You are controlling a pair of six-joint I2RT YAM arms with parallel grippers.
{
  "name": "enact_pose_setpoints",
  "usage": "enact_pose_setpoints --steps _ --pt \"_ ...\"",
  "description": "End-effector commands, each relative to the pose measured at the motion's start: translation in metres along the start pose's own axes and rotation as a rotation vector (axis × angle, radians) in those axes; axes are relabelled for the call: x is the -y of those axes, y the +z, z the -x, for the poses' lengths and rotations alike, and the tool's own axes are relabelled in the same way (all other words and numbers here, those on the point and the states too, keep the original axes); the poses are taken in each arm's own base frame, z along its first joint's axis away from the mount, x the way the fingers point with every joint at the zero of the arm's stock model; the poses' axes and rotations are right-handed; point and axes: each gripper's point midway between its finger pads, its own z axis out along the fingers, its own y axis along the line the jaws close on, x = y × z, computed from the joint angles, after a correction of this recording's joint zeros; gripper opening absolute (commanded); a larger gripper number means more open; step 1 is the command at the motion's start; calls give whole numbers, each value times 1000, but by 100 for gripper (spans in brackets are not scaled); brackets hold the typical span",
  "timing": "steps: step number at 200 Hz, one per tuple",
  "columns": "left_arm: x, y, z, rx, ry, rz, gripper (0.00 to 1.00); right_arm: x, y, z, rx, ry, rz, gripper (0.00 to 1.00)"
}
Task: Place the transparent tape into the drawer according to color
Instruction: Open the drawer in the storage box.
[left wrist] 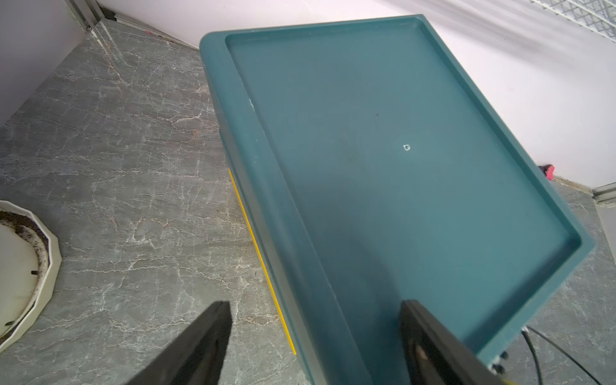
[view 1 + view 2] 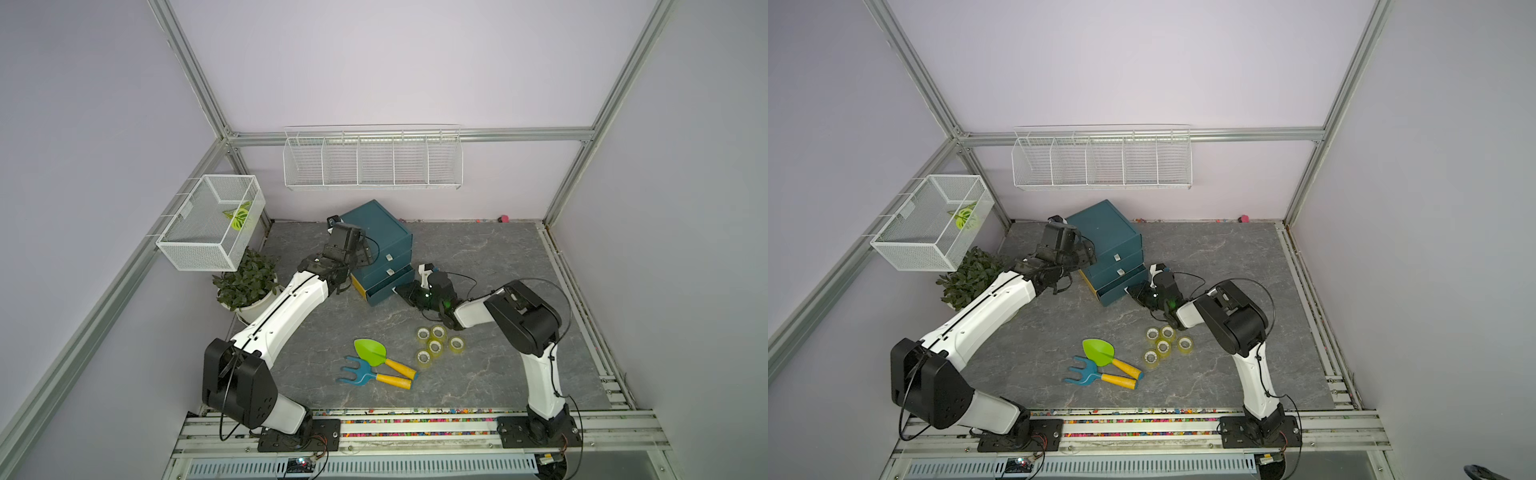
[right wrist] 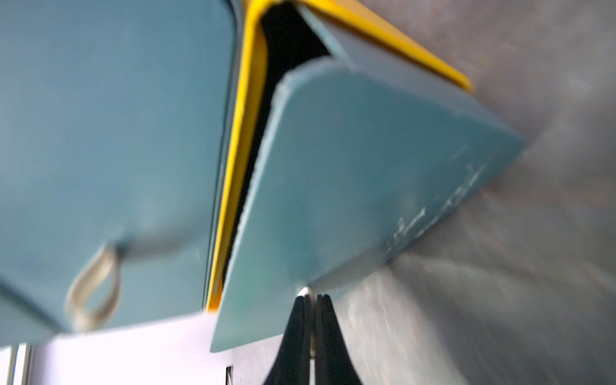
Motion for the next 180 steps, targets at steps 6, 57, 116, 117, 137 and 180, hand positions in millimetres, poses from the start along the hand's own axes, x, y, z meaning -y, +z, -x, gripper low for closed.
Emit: enact_pose_setpoints --steps 6,57,116,117,137,180 --pt "-27 18 -52 -188 90 105 84 20 -21 -18 -36 12 -55 0" --pt "-28 20 -54 -196 93 112 84 28 -43 -38 -48 20 -70 0" --pt "-28 21 -54 -197 92 113 83 28 -57 -45 -37 11 -75 1" --pt "-28 20 -54 -196 92 112 84 28 -57 -45 -37 10 -74 2" --pt "-28 20 -54 -198 95 110 84 23 -60 -44 -33 1 -67 8" --pt "-23 10 -45 -175 85 86 93 -2 -72 -37 -23 -66 -47 44"
